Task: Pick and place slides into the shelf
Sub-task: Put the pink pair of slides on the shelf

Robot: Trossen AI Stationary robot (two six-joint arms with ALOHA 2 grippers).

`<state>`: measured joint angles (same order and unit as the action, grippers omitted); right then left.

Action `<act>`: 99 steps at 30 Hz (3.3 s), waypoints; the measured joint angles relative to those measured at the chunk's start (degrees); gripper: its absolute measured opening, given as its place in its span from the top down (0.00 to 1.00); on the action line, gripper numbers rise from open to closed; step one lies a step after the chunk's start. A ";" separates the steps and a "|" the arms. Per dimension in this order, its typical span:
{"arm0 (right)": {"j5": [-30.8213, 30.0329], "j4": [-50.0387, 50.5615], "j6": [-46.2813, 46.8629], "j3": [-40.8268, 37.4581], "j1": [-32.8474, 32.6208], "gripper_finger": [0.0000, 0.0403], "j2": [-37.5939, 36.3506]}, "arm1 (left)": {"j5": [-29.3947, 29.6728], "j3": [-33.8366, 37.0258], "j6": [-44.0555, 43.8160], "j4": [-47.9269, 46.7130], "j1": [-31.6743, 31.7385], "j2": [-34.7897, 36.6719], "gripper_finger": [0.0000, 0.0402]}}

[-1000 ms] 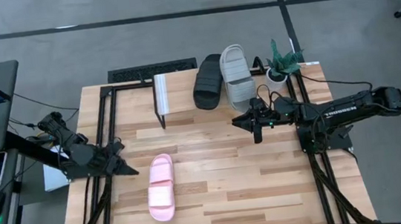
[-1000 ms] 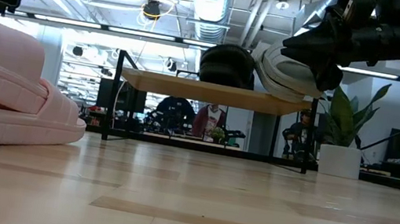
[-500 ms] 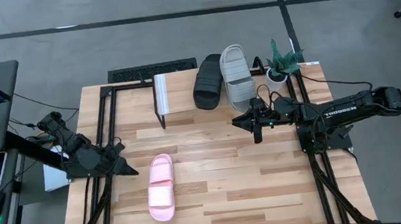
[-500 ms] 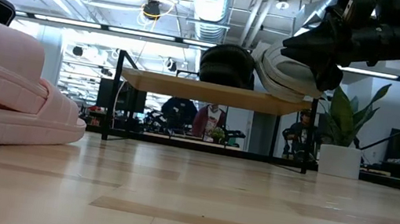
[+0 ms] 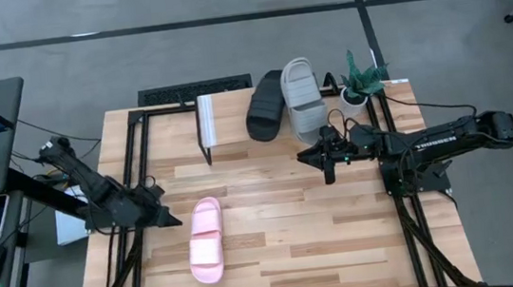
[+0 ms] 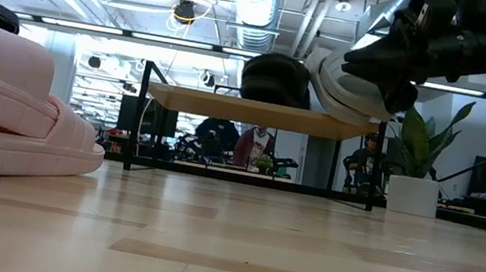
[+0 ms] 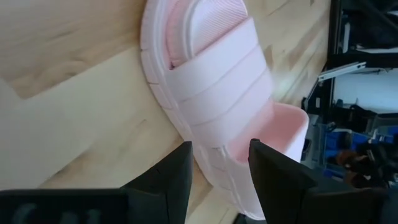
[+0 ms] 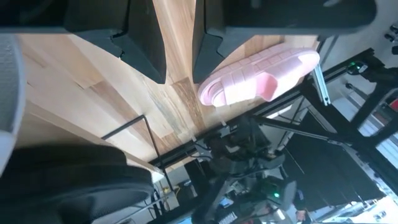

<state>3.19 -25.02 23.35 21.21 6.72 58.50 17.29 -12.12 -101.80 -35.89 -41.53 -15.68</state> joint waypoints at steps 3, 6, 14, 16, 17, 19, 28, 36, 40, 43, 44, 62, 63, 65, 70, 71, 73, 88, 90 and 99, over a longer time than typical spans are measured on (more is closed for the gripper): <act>-0.01 0.34 0.02 -0.02 0.00 0.83 0.02 | -0.02 0.00 0.12 3.45 0.00 -3.07 0.64; -0.03 0.32 0.03 -0.02 0.00 0.83 0.02 | -0.02 0.00 0.17 5.29 0.00 -5.79 0.64; -0.16 -1.15 -3.01 -0.15 -0.79 0.83 -0.04 | 0.05 0.00 0.81 9.21 0.00 -10.87 0.64; -0.18 -2.79 -3.89 -0.15 -1.16 0.83 -0.07 | 0.06 0.00 1.78 11.19 0.00 -11.78 0.64; -0.27 -3.72 -4.04 -0.15 -1.42 0.83 -0.14 | 0.14 0.00 2.21 12.24 0.00 -12.25 0.64; -0.23 -5.52 -5.23 -0.22 -1.75 0.83 -0.86 | 0.92 0.00 2.90 14.02 0.00 -13.15 0.64; -0.09 -8.07 -12.99 -0.22 -4.25 0.83 -13.34 | 1.22 -0.02 3.74 16.80 0.00 -17.24 0.64; -0.45 1.31 -19.19 -0.17 -5.95 0.83 -30.49 | 1.66 -0.02 4.14 21.01 0.00 -20.36 0.64; -0.45 9.09 -19.30 -0.07 -5.95 0.83 -38.74 | 2.54 -0.02 4.13 22.50 0.00 -22.08 0.64; -0.46 15.25 -19.32 -0.09 -5.93 0.83 -44.88 | 2.55 -0.02 4.13 24.25 0.01 -23.62 0.64; -0.47 17.08 -19.32 -0.07 -5.93 0.83 -46.89 | 2.57 -0.02 4.12 24.85 0.01 -24.06 0.64; -1.98 41.69 -13.56 0.13 -5.84 0.83 -57.40 | 2.95 -0.09 2.52 34.20 0.08 -33.16 0.64; -1.98 41.76 -13.33 0.15 -5.85 0.83 -57.42 | 2.85 -0.09 2.45 34.29 0.08 -33.18 0.64; -2.00 42.06 -13.29 0.09 -5.84 0.83 -57.54 | 2.83 -0.09 2.48 34.31 0.06 -33.18 0.64; -2.00 42.80 -13.03 0.09 -5.86 0.83 -57.57 | 3.43 -0.09 3.58 34.09 0.06 -32.65 0.64; -2.00 42.81 -12.85 0.09 -5.84 0.83 -57.57 | 3.42 -0.09 3.77 34.14 0.06 -32.65 0.64; -2.00 43.05 -12.83 0.09 -5.84 0.83 -57.57 | 3.28 -0.08 4.44 34.16 0.06 -32.41 0.64; -2.04 45.24 -10.46 0.09 -5.84 0.83 -57.56 | -2.96 -0.01 -1.17 30.59 0.23 -29.51 0.64; -2.04 46.02 -9.50 0.09 -5.86 0.83 -57.55 | -2.78 -0.11 -2.04 29.49 0.65 -29.77 0.64; -2.17 46.03 -9.19 0.09 -5.84 0.83 -57.55 | -3.65 -0.31 -3.01 29.02 1.94 -32.66 0.64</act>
<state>1.02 21.01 14.16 21.30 0.89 0.95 13.65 -12.43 -104.81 -6.87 -39.59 -48.34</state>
